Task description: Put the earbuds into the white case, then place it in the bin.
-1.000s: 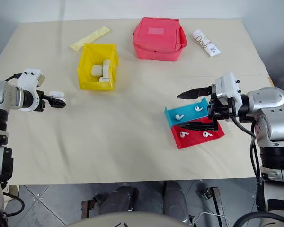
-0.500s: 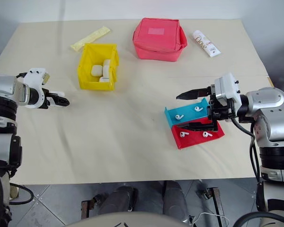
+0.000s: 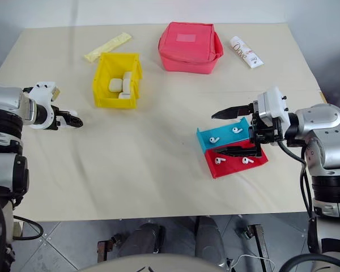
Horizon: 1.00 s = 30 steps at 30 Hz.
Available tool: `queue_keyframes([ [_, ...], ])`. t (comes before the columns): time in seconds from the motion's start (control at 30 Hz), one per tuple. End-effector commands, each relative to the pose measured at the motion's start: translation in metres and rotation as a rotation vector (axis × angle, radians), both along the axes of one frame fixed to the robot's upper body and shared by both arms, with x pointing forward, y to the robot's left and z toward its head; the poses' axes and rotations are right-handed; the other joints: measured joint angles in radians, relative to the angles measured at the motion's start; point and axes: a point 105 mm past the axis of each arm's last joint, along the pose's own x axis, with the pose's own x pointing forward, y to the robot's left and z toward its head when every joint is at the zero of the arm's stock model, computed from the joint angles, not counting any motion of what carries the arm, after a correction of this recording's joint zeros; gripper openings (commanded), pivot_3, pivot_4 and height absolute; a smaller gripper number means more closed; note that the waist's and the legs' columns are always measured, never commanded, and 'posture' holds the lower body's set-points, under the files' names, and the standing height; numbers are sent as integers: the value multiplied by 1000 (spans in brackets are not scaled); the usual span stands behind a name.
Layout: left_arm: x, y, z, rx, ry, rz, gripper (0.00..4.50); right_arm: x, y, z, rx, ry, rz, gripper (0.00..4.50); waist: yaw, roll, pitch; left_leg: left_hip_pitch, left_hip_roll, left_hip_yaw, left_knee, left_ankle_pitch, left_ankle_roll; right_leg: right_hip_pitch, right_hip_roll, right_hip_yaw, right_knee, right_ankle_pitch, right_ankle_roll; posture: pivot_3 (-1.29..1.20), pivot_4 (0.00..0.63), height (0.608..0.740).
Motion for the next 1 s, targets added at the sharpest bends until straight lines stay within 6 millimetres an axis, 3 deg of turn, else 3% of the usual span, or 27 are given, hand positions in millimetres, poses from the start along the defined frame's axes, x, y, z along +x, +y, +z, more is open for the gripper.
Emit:
queue_keyframes([
  [0.03, -9, 11, -15, 5, 49, 67, 3310, -1, -3, 9, -18, -28, 11, 4500, 0, 0, 0, 0, 0, 0, 0, 0, 0, 0, 0, 0, 0, 0, 0, 0, 150, 740],
  [0.1, -10, 13, -16, -5, 44, 83, 2820, 0, -3, 11, -21, -30, 10, 4500, 0, 0, 0, 0, 0, 0, 0, 0, 0, 0, 0, 0, 1, 0, 0, 0, 150, 740],
  [0.27, -11, 22, -8, -19, -42, 45, 2810, 1, -7, 14, -31, -38, -7, 4500, -3, 4, -2, 1, 0, 2, 0, 0, 0, 0, 0, 1, 1, 0, 0, 0, 150, 740],
  [0.37, -7, 20, 10, -6, -226, -77, 2810, 2, -13, 16, -28, -30, -37, 4500, -6, 4, -2, 1, 2, 3, -1, 0, 0, -2, 0, 2, 2, 0, 0, 0, 150, 740],
  [0.53, -17, -15, 60, -116, -771, -364, 2810, 0, -25, 17, -9, -3, -119, 4500, 0, 1, -2, -2, 7, 3, 3, -1, -1, -3, 0, 2, 1, 0, -1, 0, 150, 740],
  [0.67, -55, -59, 94, -282, -1212, -694, 2810, -6, -31, 8, -4, 52, -199, 4500, 20, 0, -2, -6, 7, 1, 10, -3, 0, 0, -1, -2, -3, 2, -3, 0, 150, 740],
  [0.83, -89, -109, 64, -450, -1244, -1031, 2810, -7, -33, -2, 50, 105, -352, 4500, 26, 3, -3, -4, 8, 5, 10, -3, 1, 1, 0, -1, -6, 5, -2, 0, 150, 740],
  [1.0, -97, -140, 40, -546, -1201, -1177, 2810, -15, -44, -12, 63, 101, -506, 4500, 31, 3, -3, -4, 9, 6, 10, -4, 2, 1, 1, 0, -7, 5, -1, 0, 150, 740],
])
